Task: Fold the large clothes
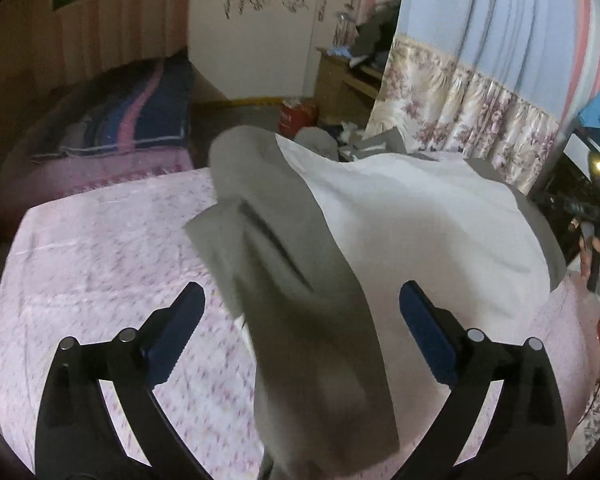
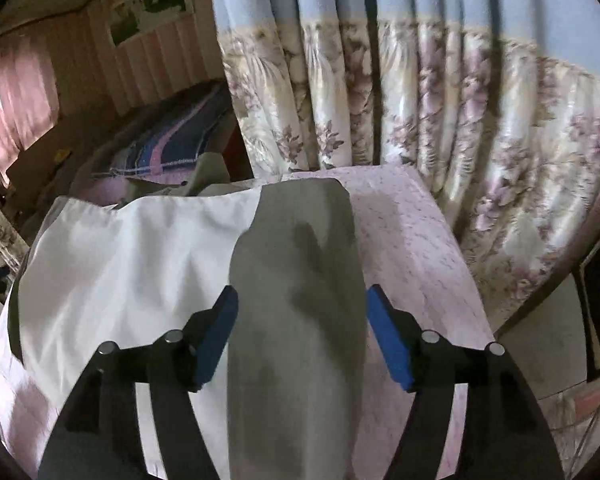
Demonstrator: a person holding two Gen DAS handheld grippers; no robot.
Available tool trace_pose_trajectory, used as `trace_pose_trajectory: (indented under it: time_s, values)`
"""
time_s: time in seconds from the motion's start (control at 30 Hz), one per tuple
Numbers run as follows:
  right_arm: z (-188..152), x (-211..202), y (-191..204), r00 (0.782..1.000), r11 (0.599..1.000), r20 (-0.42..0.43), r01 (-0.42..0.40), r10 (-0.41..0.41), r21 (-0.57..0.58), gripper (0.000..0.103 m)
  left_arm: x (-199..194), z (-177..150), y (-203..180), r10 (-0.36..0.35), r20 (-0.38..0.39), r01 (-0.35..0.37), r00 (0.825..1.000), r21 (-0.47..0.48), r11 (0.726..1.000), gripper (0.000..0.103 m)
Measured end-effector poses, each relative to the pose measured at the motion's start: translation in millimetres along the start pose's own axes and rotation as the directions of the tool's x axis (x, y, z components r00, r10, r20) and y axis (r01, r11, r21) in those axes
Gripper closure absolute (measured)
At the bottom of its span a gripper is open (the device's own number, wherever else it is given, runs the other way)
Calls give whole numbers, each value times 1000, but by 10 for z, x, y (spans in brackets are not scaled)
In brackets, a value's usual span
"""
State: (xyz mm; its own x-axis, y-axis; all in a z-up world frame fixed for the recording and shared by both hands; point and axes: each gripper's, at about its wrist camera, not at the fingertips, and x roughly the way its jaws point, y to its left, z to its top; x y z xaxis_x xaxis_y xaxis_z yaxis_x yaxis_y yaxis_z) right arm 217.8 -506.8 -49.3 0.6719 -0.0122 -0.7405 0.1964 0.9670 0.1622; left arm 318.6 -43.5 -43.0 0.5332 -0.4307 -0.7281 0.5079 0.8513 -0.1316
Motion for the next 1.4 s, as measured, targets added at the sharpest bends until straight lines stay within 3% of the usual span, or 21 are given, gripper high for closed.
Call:
trace_pose_trajectory:
  time_s: [0.07,0.13,0.17,0.2,0.23,0.27,0.3,0.37,0.43,0.5,0.67,0.77,0.83,0.87,0.9,0.93,1.0,1.13,1.4]
  values:
    - [143,289,-11,997,1000,-82,1,0,19,32,167,35,23,-17,-38,17,999,2,1000,10]
    - [148,520,-4,987,999,-162,-17,24,44,33,318,38,40,-28,-75,29,997,7,1000,39]
    - [124,578,12,983,999,-180,-14,22,45,40,372,19,48,-23,-89,24,996,12,1000,47]
    - [100,634,53,982,999,-188,-21,27,33,63,416,7,42,-12,-97,14,995,21,1000,64]
    - [68,653,94,982,1000,-189,-9,12,17,68,446,-12,52,1,-98,2,995,30,1000,76]
    - [42,651,162,984,999,-173,30,-34,-25,74,454,-19,77,0,-91,3,996,25,1000,80]
    - [42,623,233,987,995,-138,69,-78,-68,89,450,-1,116,-7,-80,8,997,12,1000,89]
    - [92,481,311,991,987,-47,117,-123,-109,101,387,55,161,4,-48,-4,999,6,1000,96]
    - [150,237,382,988,982,71,147,-140,-121,101,277,128,163,18,5,-18,1000,13,1000,99]
    - [153,92,432,970,969,150,212,-192,-129,102,224,169,126,28,28,-29,999,35,999,99]
    - [-21,471,244,960,954,38,279,-276,-109,101,578,-6,234,94,-45,-92,995,49,995,95]
    - [-102,497,179,985,981,17,175,-174,-87,97,627,-96,378,116,-55,-115,992,15,993,89]
    - [-119,344,205,988,984,60,150,-145,-94,94,489,-96,354,148,-26,-148,989,20,989,81]
    - [-126,218,209,990,988,84,124,-117,-90,78,422,-86,330,167,-9,-167,986,30,986,74]
    - [-130,113,217,990,991,103,107,-98,-83,51,316,-71,277,199,17,-200,980,43,979,50]
    - [-144,-12,237,988,993,132,95,-84,-77,43,236,-59,243,217,37,-219,975,48,975,26]
    - [-188,-240,322,982,993,179,81,-64,-90,42,68,-31,162,236,86,-241,968,47,969,14]
    - [-357,-498,533,979,996,203,42,-26,-73,37,-148,26,-34,232,106,-234,967,0,972,4]
    - [-681,-507,1043,976,991,208,-41,68,-129,31,-179,-60,-718,168,119,-163,979,-53,985,3]
